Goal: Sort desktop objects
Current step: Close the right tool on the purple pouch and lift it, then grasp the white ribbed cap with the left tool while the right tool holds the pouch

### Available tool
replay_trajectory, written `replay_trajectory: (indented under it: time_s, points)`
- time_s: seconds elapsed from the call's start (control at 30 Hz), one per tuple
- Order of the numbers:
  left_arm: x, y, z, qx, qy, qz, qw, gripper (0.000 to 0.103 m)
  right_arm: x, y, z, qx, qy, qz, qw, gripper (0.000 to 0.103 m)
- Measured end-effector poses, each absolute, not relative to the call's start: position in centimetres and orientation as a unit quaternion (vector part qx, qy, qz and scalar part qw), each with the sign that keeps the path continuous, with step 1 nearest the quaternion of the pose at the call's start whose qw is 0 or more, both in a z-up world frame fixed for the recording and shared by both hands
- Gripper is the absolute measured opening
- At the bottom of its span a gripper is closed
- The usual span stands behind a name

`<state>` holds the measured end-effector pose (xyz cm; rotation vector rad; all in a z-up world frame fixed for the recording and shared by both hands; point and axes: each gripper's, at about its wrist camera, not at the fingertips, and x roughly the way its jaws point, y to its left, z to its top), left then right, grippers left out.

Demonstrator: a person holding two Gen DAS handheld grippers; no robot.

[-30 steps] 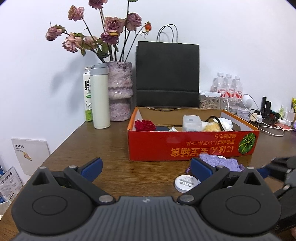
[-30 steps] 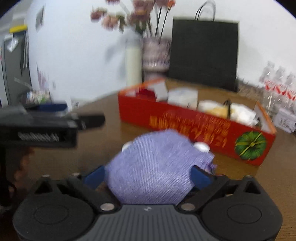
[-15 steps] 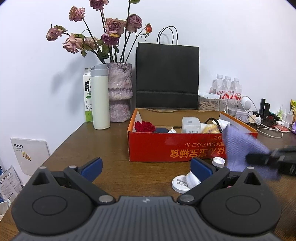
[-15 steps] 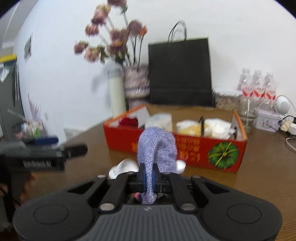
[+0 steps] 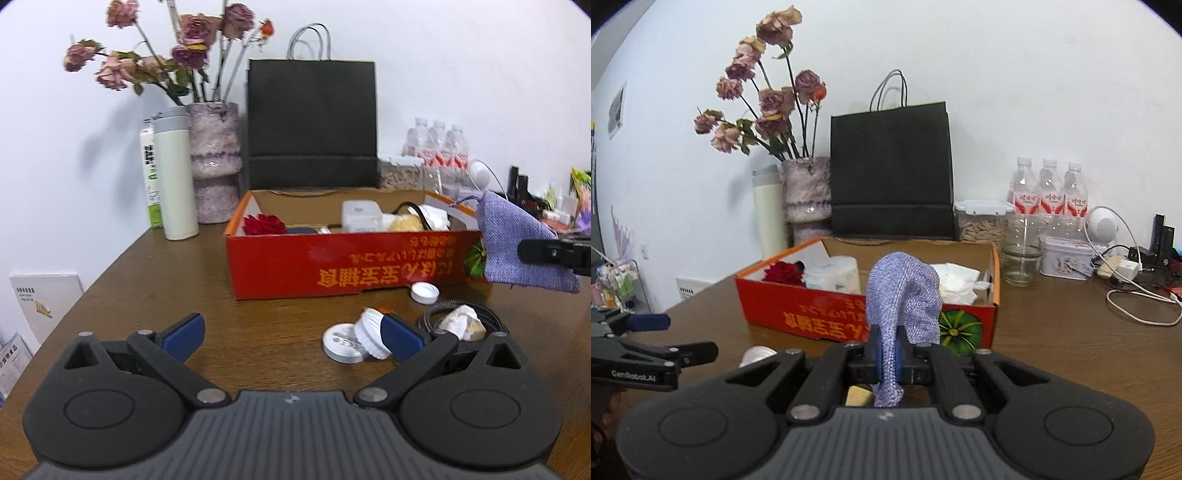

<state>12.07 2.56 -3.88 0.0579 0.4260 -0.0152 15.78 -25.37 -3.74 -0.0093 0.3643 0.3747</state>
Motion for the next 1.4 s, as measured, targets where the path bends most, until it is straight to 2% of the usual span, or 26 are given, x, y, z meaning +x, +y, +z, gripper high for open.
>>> replay_trajectory:
  time_s: [0.27,0.47,0.53,0.63,0.73,0.8,0.83,0.9,1.0,1.4]
  points:
    - [14.2,-0.2,-4.5,0.078,0.238,-0.014,0.968,0.103,16.4,-26.6,-4.8,-0.028,0.197,0.187,0.962,0.005]
    - [15.4,-0.9,-4.6,0.072,0.242,-0.012,0.968,0.102,16.7,-27.4,-5.2,-0.028,0.207,0.189,0.960,0.005]
    - [15.6,-1.1,-4.7,0.072,0.244,-0.016,0.967,0.096,16.7,-27.4,-5.4,-0.028,0.211,0.190,0.958,0.006]
    - [15.9,-1.3,-4.8,0.072,0.248,-0.022,0.966,0.083,16.6,-27.2,-5.6,-0.032,0.214,0.193,0.957,0.006]
    - [16.1,-1.5,-4.9,0.069,0.256,-0.028,0.964,0.064,16.4,-27.0,-5.6,-0.033,0.214,0.195,0.957,0.006]
    - [16.2,-1.6,-5.0,0.066,0.262,-0.033,0.962,0.044,16.4,-27.1,-5.6,-0.032,0.215,0.196,0.956,0.006]
    - [16.3,-1.7,-5.0,0.065,0.265,-0.036,0.961,0.040,16.4,-27.0,-5.6,-0.032,0.215,0.197,0.956,0.006]
    - [16.4,-1.8,-5.1,0.061,0.271,-0.039,0.960,0.026,16.3,-27.0,-5.6,-0.032,0.215,0.198,0.956,0.006]
    - [16.4,-1.7,-5.2,0.048,0.280,-0.043,0.958,0.017,16.1,-26.9,-5.6,-0.033,0.213,0.201,0.955,0.006]
    - [16.0,-1.6,-5.1,0.025,0.274,-0.039,0.961,0.012,15.3,-26.6,-5.3,-0.039,0.200,0.203,0.958,0.006]
